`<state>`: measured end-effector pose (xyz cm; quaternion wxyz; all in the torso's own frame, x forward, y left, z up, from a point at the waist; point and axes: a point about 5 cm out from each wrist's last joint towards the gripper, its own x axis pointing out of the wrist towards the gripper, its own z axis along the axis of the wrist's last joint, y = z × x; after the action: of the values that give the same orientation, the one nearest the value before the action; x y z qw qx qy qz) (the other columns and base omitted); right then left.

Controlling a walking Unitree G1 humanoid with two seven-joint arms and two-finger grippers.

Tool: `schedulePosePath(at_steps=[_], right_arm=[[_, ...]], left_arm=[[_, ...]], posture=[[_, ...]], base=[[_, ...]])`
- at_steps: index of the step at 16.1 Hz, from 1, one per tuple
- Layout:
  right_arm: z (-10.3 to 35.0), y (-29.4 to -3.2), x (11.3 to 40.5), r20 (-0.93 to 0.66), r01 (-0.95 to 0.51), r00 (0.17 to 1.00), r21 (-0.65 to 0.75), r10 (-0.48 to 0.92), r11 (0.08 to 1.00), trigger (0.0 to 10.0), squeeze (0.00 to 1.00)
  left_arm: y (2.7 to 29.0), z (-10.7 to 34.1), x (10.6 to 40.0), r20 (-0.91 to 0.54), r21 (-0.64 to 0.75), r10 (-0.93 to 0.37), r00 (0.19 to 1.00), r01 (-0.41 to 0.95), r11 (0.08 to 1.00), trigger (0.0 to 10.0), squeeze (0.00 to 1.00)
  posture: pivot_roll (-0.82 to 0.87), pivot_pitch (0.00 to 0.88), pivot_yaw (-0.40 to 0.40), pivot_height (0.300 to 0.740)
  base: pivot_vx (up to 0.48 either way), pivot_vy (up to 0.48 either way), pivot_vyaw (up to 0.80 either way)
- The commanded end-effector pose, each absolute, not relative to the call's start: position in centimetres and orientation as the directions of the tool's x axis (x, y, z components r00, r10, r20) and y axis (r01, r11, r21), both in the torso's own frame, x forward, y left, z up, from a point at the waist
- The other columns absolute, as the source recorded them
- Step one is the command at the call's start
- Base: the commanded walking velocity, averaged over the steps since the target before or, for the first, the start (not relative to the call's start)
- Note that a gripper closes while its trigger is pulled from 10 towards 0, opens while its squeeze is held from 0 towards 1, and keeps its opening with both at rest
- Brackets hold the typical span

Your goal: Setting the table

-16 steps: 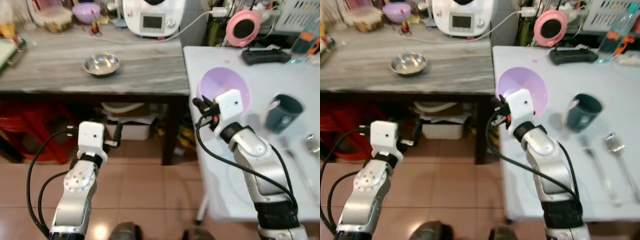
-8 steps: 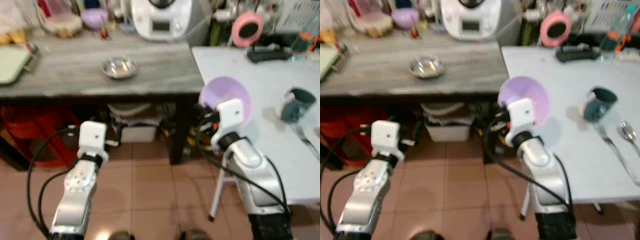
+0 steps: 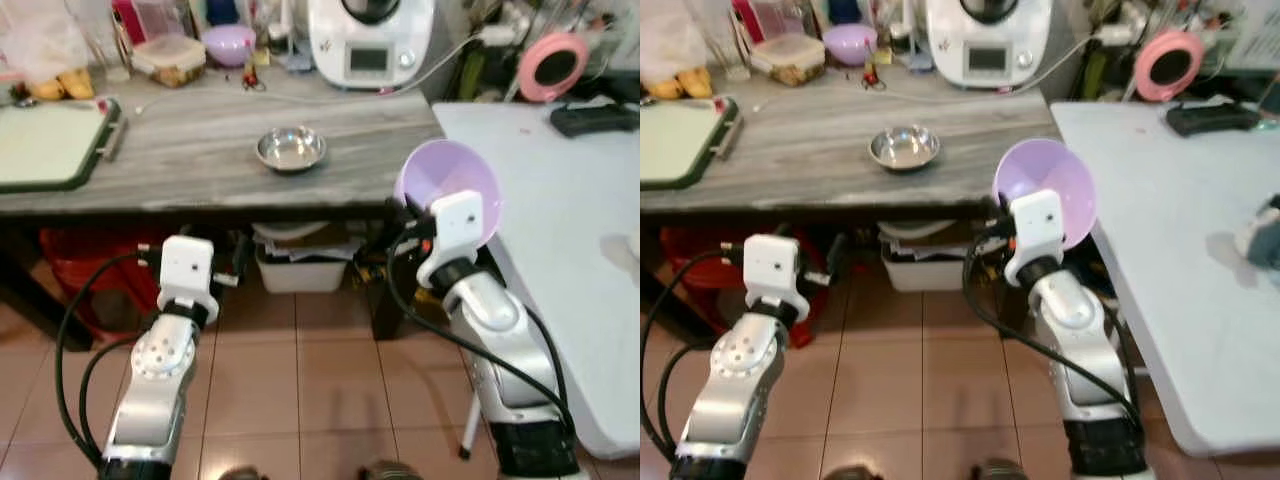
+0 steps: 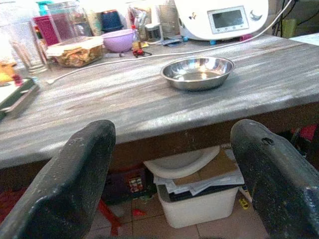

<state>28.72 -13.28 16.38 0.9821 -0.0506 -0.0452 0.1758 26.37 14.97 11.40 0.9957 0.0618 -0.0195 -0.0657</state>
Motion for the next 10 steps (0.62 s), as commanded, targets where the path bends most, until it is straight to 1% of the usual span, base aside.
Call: schedulePosePath(at_steps=[1,4,5,6,7,8,9,10], right_arm=[[16.9,-13.9,28.7,0.092,-0.319,0.939,-0.134,0.332,0.938,0.0,0.00],[17.2,-13.7,28.7,0.109,-0.336,0.929,-0.159,0.354,0.928,0.0,0.00],[17.3,-13.5,28.8,0.111,-0.343,0.925,-0.166,0.363,0.924,1.8,0.00],[17.3,-13.3,28.8,0.112,-0.349,0.922,-0.171,0.370,0.921,1.8,0.00],[17.3,-13.3,28.8,0.112,-0.352,0.921,-0.173,0.373,0.920,7.5,0.00],[17.4,-13.0,28.8,0.112,-0.370,0.913,-0.180,0.393,0.911,10.0,0.00],[17.5,-12.6,28.7,0.119,-0.387,0.903,-0.192,0.413,0.902,10.0,0.00],[17.6,-12.6,28.7,0.122,-0.387,0.902,-0.199,0.415,0.900,10.0,0.00]], left_arm=[[14.2,11.6,26.4,0.039,0.121,-0.159,0.987,0.153,0.981,10.0,0.00],[14.2,11.7,26.7,0.047,0.127,-0.154,0.987,0.147,0.981,10.0,0.00],[14.1,11.7,26.7,0.049,0.125,-0.156,0.987,0.149,0.981,10.0,0.00],[14.1,11.7,26.8,0.050,0.121,-0.157,0.986,0.150,0.981,10.0,0.00],[14.1,11.6,26.8,0.046,0.113,-0.157,0.987,0.151,0.982,10.0,0.00],[14.1,11.6,26.8,0.044,0.105,-0.154,0.987,0.149,0.983,10.0,0.00],[14.2,11.7,26.8,0.050,0.108,-0.147,0.988,0.141,0.984,10.0,0.00],[14.3,11.7,26.8,0.051,0.107,-0.146,0.988,0.140,0.984,10.0,0.00]], posture=[[-0.04,0.029,0.008,0.740],[-0.04,0.027,0.008,0.740],[-0.05,0.024,0.009,0.740],[-0.05,0.024,0.009,0.740],[-0.04,0.023,0.009,0.740],[-0.04,0.022,0.009,0.740],[-0.04,0.021,0.009,0.740],[-0.04,0.021,0.009,0.740]], base=[[0.480,0.000,0.00],[0.470,0.000,0.00],[0.469,0.000,0.00],[0.469,0.000,0.00],[0.469,0.000,0.00],[0.461,0.000,0.00],[0.450,0.000,0.00],[0.450,0.000,0.52]])
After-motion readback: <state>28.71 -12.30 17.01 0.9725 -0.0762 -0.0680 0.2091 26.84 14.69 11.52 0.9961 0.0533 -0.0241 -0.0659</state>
